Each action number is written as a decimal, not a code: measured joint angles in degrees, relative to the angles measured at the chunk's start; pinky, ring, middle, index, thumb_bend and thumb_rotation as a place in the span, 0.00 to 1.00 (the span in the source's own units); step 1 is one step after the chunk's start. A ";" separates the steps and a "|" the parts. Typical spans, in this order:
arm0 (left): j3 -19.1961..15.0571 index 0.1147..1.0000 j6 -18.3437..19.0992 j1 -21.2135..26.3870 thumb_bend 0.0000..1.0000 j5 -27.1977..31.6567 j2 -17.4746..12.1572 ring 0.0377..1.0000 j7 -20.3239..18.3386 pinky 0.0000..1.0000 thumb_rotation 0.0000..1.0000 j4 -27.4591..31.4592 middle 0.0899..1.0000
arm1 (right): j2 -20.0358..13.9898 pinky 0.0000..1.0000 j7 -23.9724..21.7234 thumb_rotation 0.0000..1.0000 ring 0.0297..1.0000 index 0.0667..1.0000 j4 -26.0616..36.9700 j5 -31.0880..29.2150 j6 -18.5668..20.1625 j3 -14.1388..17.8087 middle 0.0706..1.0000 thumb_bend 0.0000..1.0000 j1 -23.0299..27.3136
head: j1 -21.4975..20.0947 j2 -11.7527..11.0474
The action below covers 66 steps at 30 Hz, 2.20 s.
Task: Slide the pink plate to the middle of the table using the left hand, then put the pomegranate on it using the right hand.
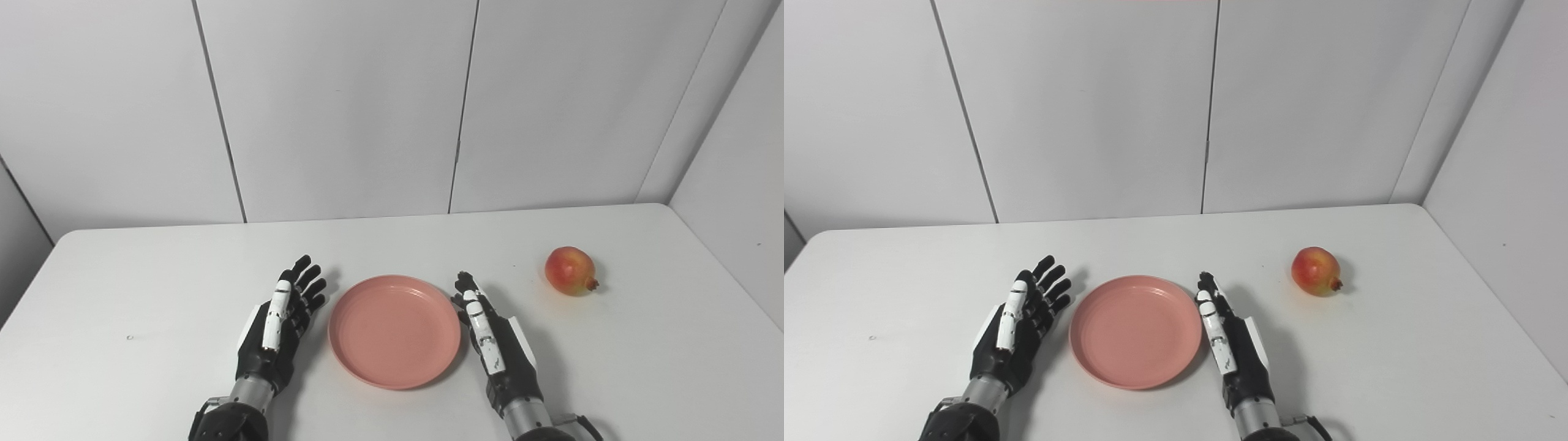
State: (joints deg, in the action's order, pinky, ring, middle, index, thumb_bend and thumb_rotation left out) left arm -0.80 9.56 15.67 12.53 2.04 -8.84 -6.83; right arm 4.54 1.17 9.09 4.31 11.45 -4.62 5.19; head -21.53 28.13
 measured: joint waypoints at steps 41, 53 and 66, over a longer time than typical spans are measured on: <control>-2.38 0.92 -3.65 0.56 0.35 4.83 -1.83 0.93 -3.28 0.96 1.00 -3.76 0.94 | -13.06 0.81 6.04 0.43 0.87 0.91 8.24 30.51 1.77 8.11 0.88 0.82 10.49 | -9.14 -3.34; -2.49 0.93 -2.92 0.52 0.34 4.88 -1.83 0.92 -3.22 0.96 1.00 -3.30 0.94 | -18.45 0.79 5.76 0.34 0.88 0.92 7.56 37.18 2.68 8.55 0.92 0.90 11.30 | -9.32 -3.08; -2.69 0.92 -1.70 0.45 0.35 4.87 -1.82 0.93 -3.20 0.96 1.00 -2.68 0.94 | -22.35 0.74 0.30 0.41 0.87 0.92 2.07 37.42 6.03 8.58 0.93 0.95 11.70 | -9.05 -2.37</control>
State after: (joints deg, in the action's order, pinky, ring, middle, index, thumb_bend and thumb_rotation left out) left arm -3.49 7.87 16.13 17.40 0.22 -12.04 -9.51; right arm -17.81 1.46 11.15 41.73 17.48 3.97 16.89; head -30.59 25.75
